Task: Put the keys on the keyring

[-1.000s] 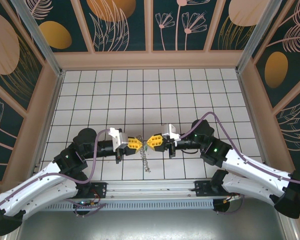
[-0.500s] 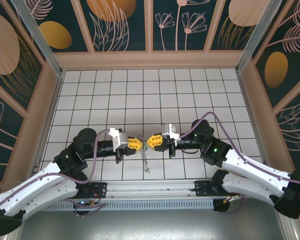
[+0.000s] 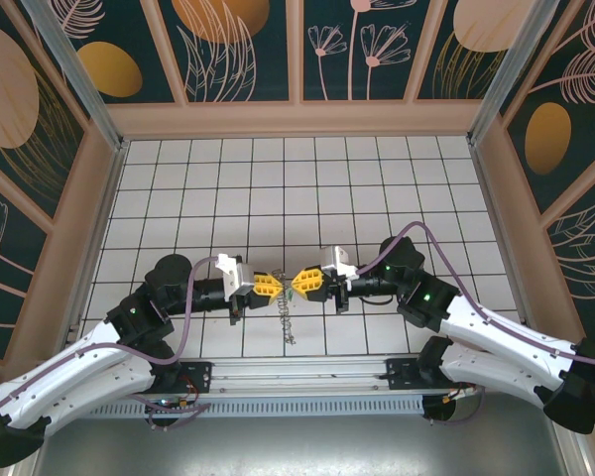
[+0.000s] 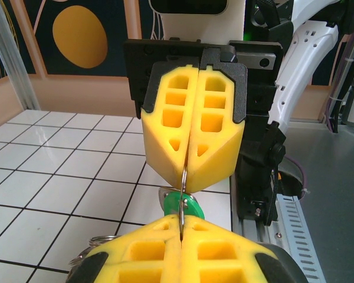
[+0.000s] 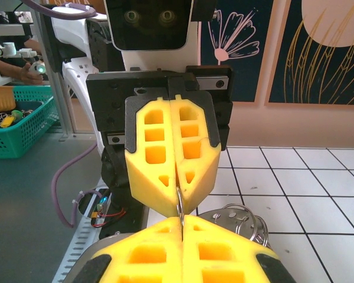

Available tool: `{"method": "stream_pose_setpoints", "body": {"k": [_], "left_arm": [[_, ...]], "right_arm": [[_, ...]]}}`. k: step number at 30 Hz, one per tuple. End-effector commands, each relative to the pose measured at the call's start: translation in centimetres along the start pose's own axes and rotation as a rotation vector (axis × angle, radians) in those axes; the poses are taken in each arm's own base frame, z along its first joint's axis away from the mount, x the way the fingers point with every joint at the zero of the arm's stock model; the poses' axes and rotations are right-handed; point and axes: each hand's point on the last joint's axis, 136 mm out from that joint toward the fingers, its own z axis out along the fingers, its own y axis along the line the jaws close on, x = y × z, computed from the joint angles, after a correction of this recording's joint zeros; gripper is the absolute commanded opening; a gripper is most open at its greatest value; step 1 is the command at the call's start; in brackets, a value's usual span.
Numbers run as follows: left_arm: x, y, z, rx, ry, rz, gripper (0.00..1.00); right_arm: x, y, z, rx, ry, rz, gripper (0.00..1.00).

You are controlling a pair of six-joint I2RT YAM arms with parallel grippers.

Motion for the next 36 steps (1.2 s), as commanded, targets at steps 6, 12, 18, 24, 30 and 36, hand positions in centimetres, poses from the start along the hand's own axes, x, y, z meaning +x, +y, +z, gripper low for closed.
{"method": "stream_pose_setpoints", "body": {"k": [6,12,18,24,30,36], "left_arm": [[-2.00,-0.41,-0.31,0.015,-0.059,0.049,0.00],[-2.00,-0.39,-0.29,0.014,-0.059,0.050,0.00],[-1.98,-0.39,-0.30,0.014,-0.059,0.049,0.00],[-2.00,-0.40,-0.31,0.014,-0.059,0.050,0.00],[-1.91,-0.36,-0.24,0.014,-0.056,0.048,0.00],[-1.94,-0.33,-0.24,0.013,-0.056,0.045,0.00]], "right_arm": [[-0.73,0.17,0.13,-0.026,-0.027,0.002,0.00],[-0.83,0.31,0.17,-0.034,-0.030,0.002,0.00],[-0.87,0.36,0.24,-0.041,-0.031,0.004,0.00],[-0.91,0.43,0.26,-0.046,-0.031,0.004,0.00],[-1.16,0.50,0.40,-0.055,-0.034,0.001,0.00],[-1.31,0.49,0.74,-0.065,-0.033,-0.007,0.00]]}}
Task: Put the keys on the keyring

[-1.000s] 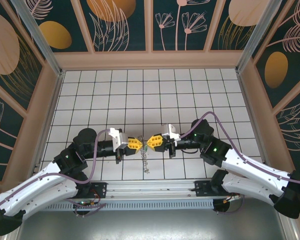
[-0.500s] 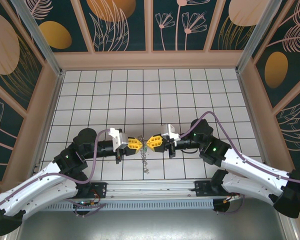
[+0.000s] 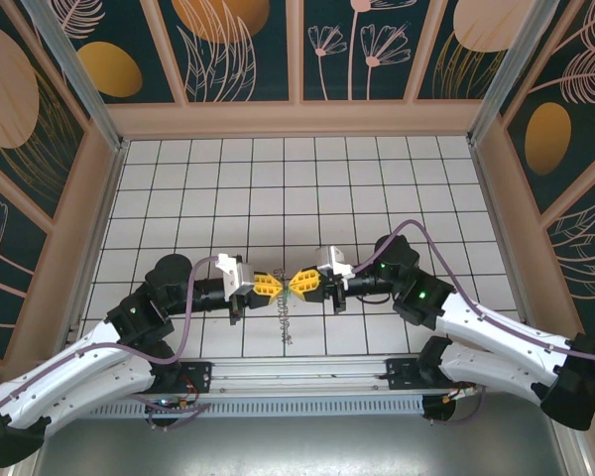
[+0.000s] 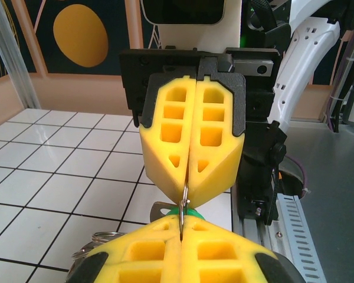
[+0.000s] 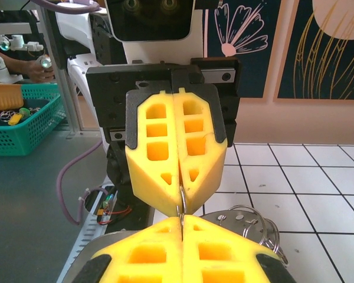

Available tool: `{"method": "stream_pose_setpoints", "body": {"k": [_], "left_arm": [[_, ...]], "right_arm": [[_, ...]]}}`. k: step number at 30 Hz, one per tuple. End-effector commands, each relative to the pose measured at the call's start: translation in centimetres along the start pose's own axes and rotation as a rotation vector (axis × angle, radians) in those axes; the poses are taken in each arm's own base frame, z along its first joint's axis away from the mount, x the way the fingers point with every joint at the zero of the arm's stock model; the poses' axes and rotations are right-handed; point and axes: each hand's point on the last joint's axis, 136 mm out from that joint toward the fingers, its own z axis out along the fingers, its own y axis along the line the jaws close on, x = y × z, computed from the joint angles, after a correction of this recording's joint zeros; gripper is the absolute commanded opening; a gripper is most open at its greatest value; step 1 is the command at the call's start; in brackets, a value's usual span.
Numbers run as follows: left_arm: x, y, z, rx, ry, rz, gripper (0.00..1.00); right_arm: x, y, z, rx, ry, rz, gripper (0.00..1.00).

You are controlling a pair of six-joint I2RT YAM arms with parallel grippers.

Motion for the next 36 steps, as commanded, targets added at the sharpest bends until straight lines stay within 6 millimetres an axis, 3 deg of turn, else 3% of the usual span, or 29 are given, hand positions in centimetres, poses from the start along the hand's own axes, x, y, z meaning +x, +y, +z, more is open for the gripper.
{"method": "stream_pose_setpoints", "body": {"k": [1,36], "left_arm": [[-2.0,-0.4,-0.3,0.014,-0.059,0.047,0.00],[-1.9,-0.3,-0.1,0.016,-0.051,0.045,0.00]], "right_arm": [[-1.9,0.5,0.1,-0.036,-0.044,-0.026,0.00],[-2.9,0.5,0.7,-0.051,-0.049,-0.048,0.00]]}}
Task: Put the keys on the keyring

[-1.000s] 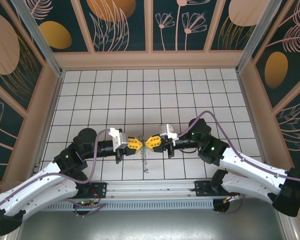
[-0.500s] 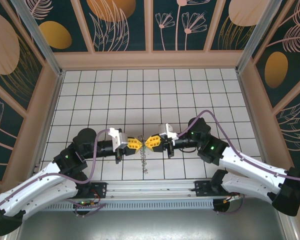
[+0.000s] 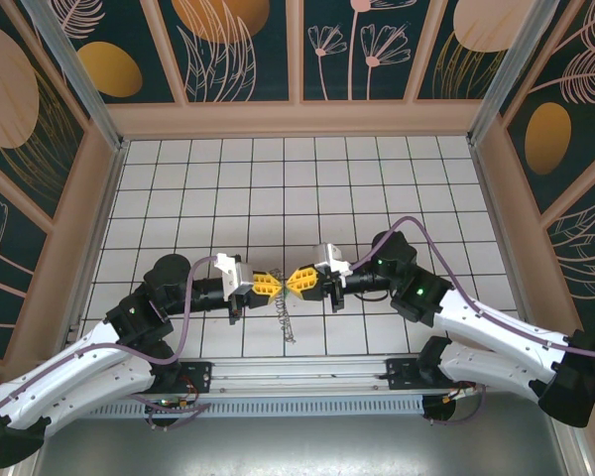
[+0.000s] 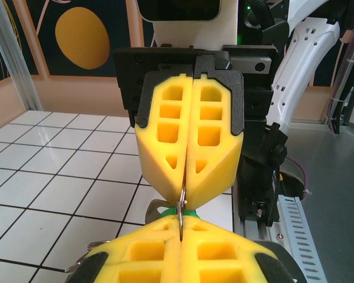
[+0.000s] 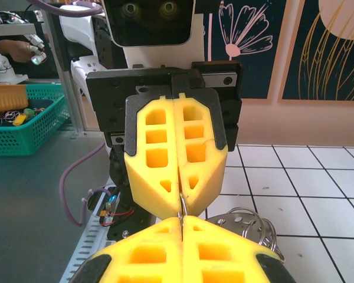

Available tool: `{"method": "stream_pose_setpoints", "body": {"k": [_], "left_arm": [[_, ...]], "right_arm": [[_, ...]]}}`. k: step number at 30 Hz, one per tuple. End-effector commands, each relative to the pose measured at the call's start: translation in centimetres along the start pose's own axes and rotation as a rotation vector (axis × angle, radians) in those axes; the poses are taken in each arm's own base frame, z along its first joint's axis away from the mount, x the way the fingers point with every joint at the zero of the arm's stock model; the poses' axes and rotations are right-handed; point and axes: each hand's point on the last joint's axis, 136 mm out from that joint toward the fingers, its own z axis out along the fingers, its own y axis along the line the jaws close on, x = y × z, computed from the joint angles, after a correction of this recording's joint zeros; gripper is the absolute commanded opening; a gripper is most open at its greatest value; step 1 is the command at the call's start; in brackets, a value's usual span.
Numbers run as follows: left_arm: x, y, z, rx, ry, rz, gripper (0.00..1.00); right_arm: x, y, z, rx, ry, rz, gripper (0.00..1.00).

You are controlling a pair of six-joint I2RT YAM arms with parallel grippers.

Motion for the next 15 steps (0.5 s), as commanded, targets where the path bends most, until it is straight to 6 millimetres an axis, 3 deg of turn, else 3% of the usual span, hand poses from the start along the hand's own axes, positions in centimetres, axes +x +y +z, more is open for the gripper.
{"method": "stream_pose_setpoints", "body": {"k": [1,15], "left_arm": [[-1.80,-0.29,-0.07,0.016,-0.048,0.043,0.00],[-1.63,-0.15,0.03,0.011,-0.040,0.039,0.00]], "right_arm": [[-2.32,0.52,0.38,-0.030,-0.048,-0.045,0.00],[-2.74,0.74,0.50,-0.038,-0.058,-0.054,0.00]]}}
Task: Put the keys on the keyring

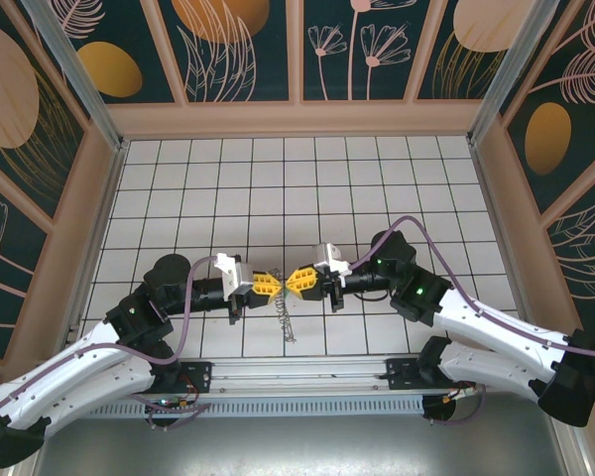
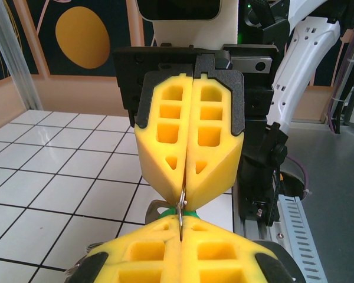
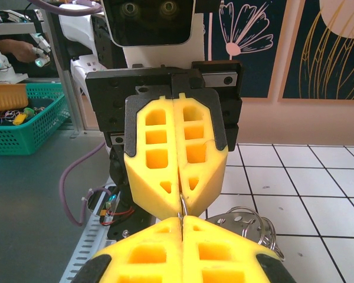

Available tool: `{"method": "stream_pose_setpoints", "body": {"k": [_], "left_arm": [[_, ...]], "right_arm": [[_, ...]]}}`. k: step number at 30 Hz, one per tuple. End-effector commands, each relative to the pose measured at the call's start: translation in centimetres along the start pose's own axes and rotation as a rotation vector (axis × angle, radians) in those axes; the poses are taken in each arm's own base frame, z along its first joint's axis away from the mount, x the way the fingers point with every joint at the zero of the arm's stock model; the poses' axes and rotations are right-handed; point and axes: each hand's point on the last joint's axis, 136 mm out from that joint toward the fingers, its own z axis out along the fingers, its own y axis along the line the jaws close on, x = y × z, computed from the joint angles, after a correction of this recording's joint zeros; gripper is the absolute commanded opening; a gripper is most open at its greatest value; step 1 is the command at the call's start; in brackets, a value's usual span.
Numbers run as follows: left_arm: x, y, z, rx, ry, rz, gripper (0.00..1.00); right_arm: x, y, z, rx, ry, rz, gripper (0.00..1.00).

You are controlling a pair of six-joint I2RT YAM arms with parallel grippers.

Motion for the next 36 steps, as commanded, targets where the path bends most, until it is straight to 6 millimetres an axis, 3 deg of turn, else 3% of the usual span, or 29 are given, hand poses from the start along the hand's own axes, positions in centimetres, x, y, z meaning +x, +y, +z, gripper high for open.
{"method": "stream_pose_setpoints", "body": {"k": [1,36], "left_arm": [[-1.70,-0.18,0.05,0.012,-0.041,0.040,0.00],[-1.62,-0.09,0.07,0.008,-0.038,0.037,0.00]], "right_arm": [[-2.88,0.75,0.42,-0.037,-0.063,-0.058,0.00],[-3.29,1.12,0.74,-0.041,-0.083,-0.074,0.00]]}}
